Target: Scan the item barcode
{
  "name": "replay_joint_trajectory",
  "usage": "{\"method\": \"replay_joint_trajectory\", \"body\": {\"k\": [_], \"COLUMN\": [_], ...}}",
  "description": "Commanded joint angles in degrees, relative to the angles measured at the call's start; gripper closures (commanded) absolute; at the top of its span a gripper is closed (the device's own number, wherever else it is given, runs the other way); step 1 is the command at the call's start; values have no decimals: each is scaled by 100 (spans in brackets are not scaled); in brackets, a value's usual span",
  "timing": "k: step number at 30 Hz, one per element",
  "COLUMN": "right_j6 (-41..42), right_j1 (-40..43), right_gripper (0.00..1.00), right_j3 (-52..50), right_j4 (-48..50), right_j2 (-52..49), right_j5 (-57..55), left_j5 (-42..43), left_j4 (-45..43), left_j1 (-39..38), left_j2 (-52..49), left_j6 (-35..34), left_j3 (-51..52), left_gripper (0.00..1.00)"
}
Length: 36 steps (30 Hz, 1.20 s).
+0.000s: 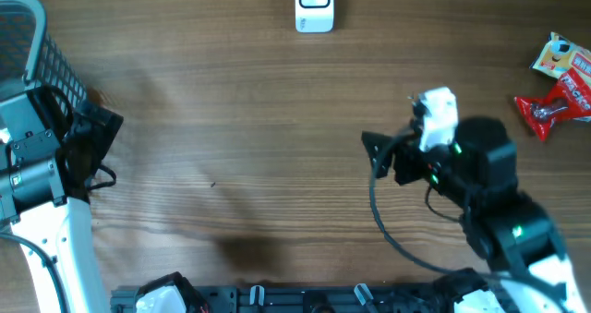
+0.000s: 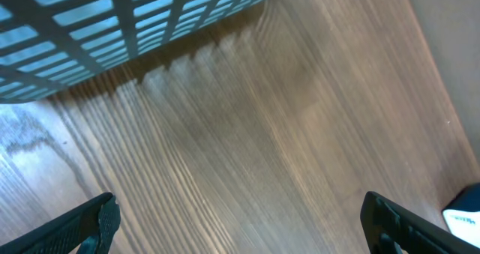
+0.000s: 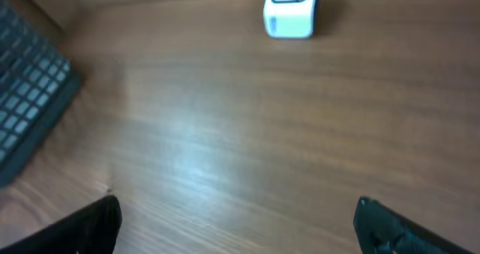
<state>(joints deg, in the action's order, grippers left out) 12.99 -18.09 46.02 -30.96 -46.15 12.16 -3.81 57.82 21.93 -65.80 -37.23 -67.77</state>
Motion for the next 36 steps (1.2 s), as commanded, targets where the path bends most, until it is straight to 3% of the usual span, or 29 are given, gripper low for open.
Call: {"method": "replay_joint_trajectory", "body": {"k": [1,7,11,20,26,36], "right_j6": [-50,114,118,461,855,205], "right_j1": [474,811,914,944,1032,1143], "right_gripper": [0,0,0,0,0,0], "right_j3": [-1329,-2876,-3416,-4352,-4572,-4572], "right_j4": [804,1655,2118,3475,3460,3480], "right_j2": [1220,3056,3746,4207,4597,4597], "right_j5": [599,592,573,195,-361,-487], "left_j5": [-76,-76,-76,-76,-76,-76], "left_j4": [-9,-7,-9,-7,-9,-7], "left_j1": [37,37,37,37,37,37], "left_j2": [-22,-22,-22,-22,-22,-22], "left_j6": [-72,-72,-72,-72,-72,-72], "left_j3": [-11,-11,-11,-11,-11,-11], "left_gripper": [0,0,0,0,0,0]}}
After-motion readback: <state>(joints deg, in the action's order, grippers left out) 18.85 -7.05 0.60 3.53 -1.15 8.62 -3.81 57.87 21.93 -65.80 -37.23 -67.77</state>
